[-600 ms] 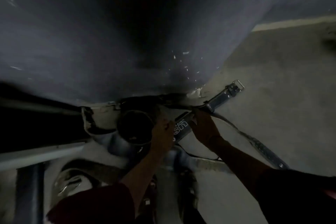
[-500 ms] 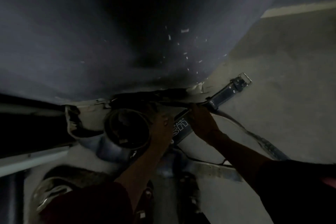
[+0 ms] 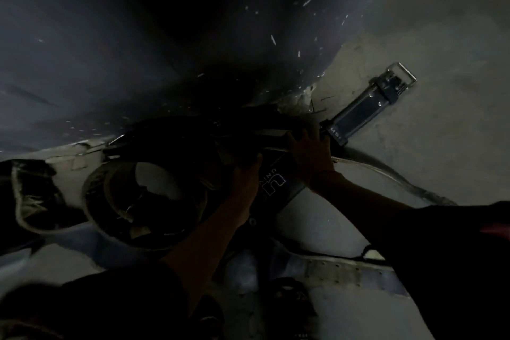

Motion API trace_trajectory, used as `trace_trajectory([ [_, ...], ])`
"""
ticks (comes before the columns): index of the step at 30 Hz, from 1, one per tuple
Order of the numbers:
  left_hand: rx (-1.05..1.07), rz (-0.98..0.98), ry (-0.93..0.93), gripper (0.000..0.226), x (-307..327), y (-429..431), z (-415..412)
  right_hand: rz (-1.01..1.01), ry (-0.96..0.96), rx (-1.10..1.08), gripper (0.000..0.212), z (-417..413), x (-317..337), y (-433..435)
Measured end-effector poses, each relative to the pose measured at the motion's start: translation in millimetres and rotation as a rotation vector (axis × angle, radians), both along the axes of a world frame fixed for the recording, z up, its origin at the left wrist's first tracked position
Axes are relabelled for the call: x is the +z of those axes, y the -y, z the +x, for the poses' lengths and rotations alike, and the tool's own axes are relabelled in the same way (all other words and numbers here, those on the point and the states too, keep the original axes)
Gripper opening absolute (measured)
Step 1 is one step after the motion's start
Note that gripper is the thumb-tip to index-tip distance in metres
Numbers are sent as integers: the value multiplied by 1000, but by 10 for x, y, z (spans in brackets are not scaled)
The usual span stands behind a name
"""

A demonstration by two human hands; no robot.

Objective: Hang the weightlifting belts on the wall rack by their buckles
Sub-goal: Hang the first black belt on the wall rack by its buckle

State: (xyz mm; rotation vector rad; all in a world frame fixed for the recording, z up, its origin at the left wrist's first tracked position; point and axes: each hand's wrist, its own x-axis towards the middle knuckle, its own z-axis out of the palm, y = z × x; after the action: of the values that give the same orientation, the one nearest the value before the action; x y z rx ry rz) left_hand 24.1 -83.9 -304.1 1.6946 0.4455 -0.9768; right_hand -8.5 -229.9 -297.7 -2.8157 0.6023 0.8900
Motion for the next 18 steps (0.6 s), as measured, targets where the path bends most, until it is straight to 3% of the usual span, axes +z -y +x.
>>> trace_trajectory([
  [5, 204, -160, -191, 54, 305, 25, -51, 27, 81, -68, 58, -282, 317, -170],
  [9, 362, -269, -225, 51, 737, 91, -40, 100, 217, -135, 58, -524, 931, -322],
  [13, 472, -294, -284, 45, 1332, 112, -68, 189, 254, -221, 75, -697, 1609, -454],
  [15, 446, -298, -282, 39, 1736, 13, -80, 233, 253, -196, 84, -747, 1965, -496],
  [18, 543, -267, -179, 45, 2198, -227, -90, 320, 404, -331, 75, -747, 2522, -582],
])
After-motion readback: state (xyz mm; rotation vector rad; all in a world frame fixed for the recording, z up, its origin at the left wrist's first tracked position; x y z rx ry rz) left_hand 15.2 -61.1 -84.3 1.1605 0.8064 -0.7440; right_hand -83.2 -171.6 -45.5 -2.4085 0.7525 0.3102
